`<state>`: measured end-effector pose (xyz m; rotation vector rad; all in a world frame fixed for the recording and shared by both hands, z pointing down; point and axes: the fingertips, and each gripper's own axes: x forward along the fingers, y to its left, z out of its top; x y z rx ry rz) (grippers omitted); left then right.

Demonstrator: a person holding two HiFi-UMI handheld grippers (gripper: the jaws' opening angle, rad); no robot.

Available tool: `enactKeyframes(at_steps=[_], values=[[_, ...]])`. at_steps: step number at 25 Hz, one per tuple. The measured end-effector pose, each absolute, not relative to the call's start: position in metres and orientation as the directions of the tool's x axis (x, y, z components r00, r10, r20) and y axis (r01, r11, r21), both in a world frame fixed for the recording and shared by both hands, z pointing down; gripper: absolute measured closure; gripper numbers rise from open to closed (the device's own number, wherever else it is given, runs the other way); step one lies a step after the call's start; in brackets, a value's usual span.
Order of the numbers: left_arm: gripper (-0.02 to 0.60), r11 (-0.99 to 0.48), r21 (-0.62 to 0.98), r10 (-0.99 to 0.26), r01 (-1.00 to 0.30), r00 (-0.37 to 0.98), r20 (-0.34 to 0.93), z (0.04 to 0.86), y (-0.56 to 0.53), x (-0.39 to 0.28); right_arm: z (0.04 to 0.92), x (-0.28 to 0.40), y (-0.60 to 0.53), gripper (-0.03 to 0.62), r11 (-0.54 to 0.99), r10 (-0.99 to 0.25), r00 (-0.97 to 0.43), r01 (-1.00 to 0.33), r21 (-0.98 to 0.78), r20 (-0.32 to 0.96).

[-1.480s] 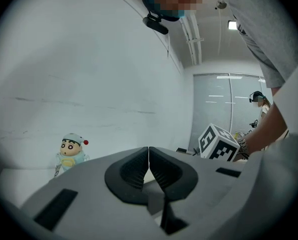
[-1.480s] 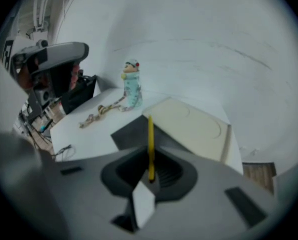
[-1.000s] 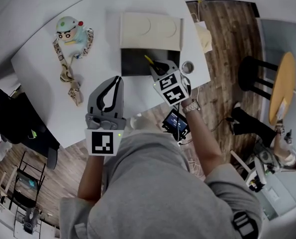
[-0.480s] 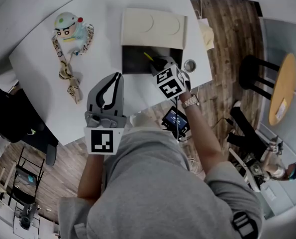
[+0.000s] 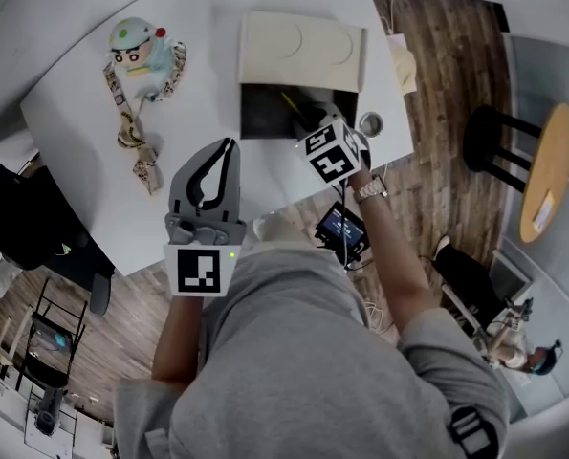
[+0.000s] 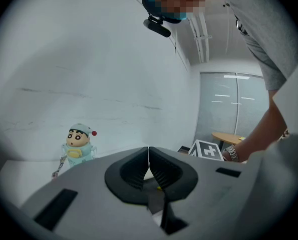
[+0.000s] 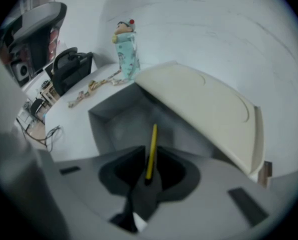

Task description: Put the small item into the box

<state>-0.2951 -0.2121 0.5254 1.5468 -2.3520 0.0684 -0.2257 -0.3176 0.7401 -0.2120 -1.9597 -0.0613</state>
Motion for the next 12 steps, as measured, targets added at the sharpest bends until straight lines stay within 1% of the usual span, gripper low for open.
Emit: enactKeyframes(at_steps=[1,10,11,12], values=[[0.546,0.412,0.135,-0.884,-0.901,-0.359,0.298,0.526,-0.211,-0.295,0.740,-0.225,-0.317,0.496,0.983,0.121,-0.374,0.177,-0.057,0.919],[0.546,0.402,0.127,-0.888,-0.907,-0.352,0.297,0.525,-0.213,-0.286,0.731,-0.222,-0.320,0.494,0.986,0.113,-0.406,0.162,-0.050,0.907],[0.546,0.400,0.127,-0.889,-0.908,-0.351,0.293,0.523,-0.214,-0.284,0.728,-0.222,-0.321,0.496,0.987,0.109,-0.418,0.155,-0.047,0.902],[0.546,0.397,0.125,-0.891,-0.909,-0.349,0.290,0.522,-0.215,-0.283,0.724,-0.222,-0.322,0.513,0.988,0.105,-0.435,0.147,-0.044,0.894]])
